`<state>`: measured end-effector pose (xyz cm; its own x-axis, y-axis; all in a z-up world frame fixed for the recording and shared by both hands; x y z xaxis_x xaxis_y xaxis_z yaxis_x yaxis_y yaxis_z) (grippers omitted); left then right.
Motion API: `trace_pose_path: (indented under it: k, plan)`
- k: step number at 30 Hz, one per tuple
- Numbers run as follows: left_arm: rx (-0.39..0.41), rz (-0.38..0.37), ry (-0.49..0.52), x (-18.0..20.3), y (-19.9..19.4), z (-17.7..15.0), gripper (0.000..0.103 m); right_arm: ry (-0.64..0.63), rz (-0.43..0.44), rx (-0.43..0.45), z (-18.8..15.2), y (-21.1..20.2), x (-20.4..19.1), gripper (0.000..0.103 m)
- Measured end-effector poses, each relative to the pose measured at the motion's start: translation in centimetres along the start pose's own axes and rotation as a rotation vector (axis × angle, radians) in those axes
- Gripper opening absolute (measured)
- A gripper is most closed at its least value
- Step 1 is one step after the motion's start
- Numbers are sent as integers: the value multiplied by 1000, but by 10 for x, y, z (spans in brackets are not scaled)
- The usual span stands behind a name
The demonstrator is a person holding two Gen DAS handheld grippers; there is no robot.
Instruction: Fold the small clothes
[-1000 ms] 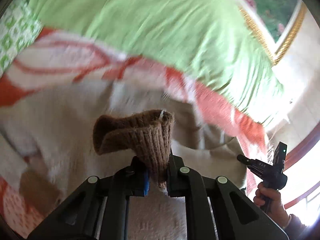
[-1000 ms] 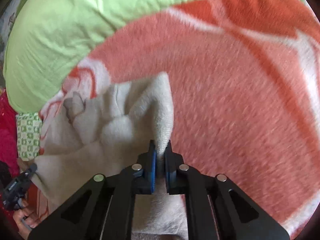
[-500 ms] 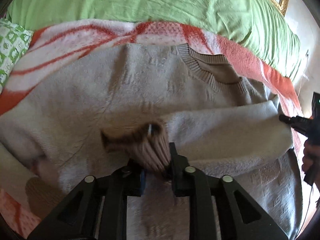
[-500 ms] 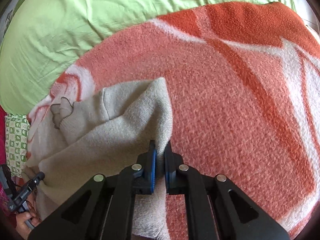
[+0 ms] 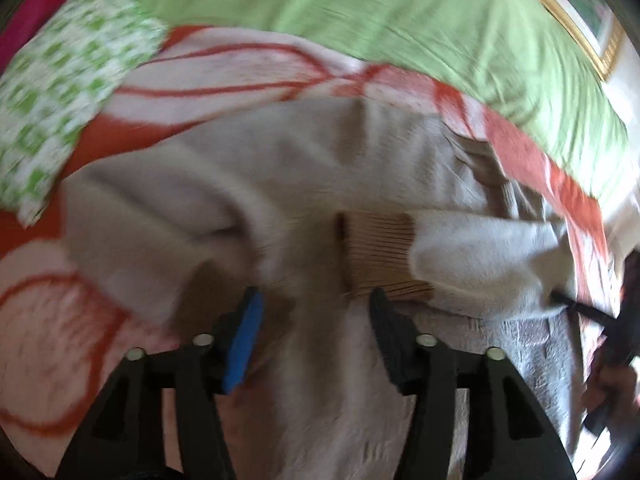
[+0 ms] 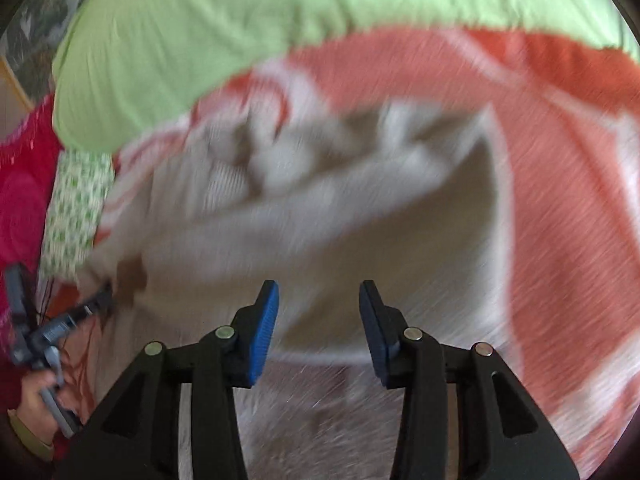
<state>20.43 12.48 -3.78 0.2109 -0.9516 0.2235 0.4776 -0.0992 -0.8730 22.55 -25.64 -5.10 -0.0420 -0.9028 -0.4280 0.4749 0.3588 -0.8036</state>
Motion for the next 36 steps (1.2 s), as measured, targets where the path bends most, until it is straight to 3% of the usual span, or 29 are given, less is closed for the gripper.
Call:
trace_pose_path:
  k: [2, 4, 9, 12, 14, 16, 17, 18, 23, 28, 31, 33, 36]
  plan:
    - [-22, 16, -76, -20, -8, -4, 67, 6, 20, -36, -8, 4, -8, 43]
    - [-54, -7, -208, -50, -13, -9, 68, -34, 44, -2, -14, -7, -23, 43]
    - [-118, -176, -578, -128, 2, -22, 69, -86, 73, 59, -23, -34, -47, 43]
    - [-123, -237, -680, -150, 20, -17, 68, -109, 76, 69, -27, -41, -61, 43]
    - [-92, -241, -696, -153, 26, -12, 64, -117, 76, 64, -30, -43, -66, 43]
    - [-60, -219, -681, -152, 26, -6, 36, -122, 70, 55, -35, -45, -69, 43]
    - [-57, -220, -658, -149, 27, -2, 15, -124, 67, 54, -37, -46, -70, 43]
    - [-50, -225, -626, -143, 24, 3, 5, -125, 65, 53, -39, -47, -70, 43]
    - [65, -285, -458, -87, -24, 18, 5, -109, 53, 64, -45, -53, -63, 43]
    - [112, -475, -223, 22, -61, 42, 5, -68, 59, 87, -45, -61, -50, 43]
    - [68, -582, -87, 91, -56, 54, 5, -35, 57, 101, -44, -66, -41, 43]
    - [-2, -594, 9, 136, -32, 59, 6, -11, 45, 106, -44, -68, -33, 43]
    - [-131, -573, 79, 173, 19, 58, 12, 34, 15, 95, -45, -68, -17, 43]
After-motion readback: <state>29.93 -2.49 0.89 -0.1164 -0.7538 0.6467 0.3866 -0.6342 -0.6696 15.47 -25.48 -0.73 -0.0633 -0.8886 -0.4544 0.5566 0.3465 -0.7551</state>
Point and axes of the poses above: each gripper's, at about its wrist camera, not at the fingertips, and y roughly the way its jaws point, x to its right, z to its top, the point moved 1 cm from there along y, roughly the way its jaws point, and after that the axes turned 7 degrees about -x, right-handed, at the moved point
